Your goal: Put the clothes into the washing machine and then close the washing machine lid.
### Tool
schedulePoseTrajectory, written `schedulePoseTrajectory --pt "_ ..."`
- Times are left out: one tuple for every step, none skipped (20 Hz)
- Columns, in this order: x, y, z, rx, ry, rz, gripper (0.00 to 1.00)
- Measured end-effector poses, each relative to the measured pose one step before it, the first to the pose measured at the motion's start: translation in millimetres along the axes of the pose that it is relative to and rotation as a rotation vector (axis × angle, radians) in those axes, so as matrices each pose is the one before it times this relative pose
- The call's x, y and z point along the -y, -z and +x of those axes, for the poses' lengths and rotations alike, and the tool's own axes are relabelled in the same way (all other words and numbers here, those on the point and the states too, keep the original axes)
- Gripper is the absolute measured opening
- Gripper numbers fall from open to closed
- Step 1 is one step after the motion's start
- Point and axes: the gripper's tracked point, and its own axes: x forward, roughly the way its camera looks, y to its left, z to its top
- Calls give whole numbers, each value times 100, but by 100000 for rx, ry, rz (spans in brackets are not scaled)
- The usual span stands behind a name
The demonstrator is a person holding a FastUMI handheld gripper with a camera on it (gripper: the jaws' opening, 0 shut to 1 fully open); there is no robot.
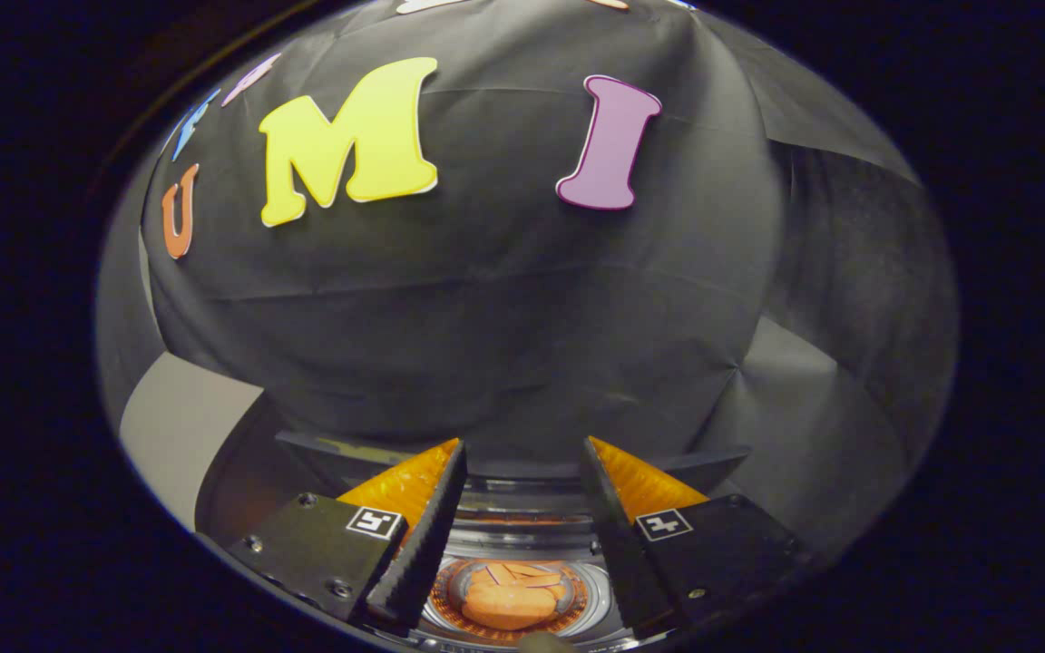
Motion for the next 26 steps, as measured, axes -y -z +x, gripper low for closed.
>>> schedulePoseTrajectory --pt "-70 -610 474 744 378 416 80" --pt "-16 -435 706 74 406 216 80" --pt "-75 -102 575 -854 352 -143 80" --pt "2 -12 567 -637 372 -221 80" --pt "148 70 500 -601 515 39 80" --pt "10 70 451 -601 121 721 80" --pt "108 213 531 -601 281 845 80" --pt "-18 411 615 -1205 390 205 80" --pt "342 934 532 -1244 1217 -975 80" --pt "-133 284 426 1231 -1403 -312 80" --pt "147 -354 131 2688 367 -187 80" --pt "-189 -98 -53 1250 -877 88 80" --pt "-68 -155 -170 2761 -873 168 83" --pt "-30 -145 -8 3058 -1680 740 83" --pt "90 23 -138 2613 -1320 1049 83" --pt "109 118 -200 1527 -362 1374 83" --pt "136 175 -178 1952 373 367 83" --pt "50 -74 -6 2897 551 -710 83" --pt "22 -112 -213 3230 271 -551 83" --pt "-82 -142 -197 2929 -44 64 83" --pt "-158 135 -53 2964 -315 403 83" --pt "-37 -137 -77 2855 -513 150 83" --pt "15 23 -148 2258 -539 74 83" --pt "13 1 -46 1587 -442 57 83" --pt "14 28 -151 1008 -268 231 83" --pt "-36 -54 -46 495 -85 119 83"
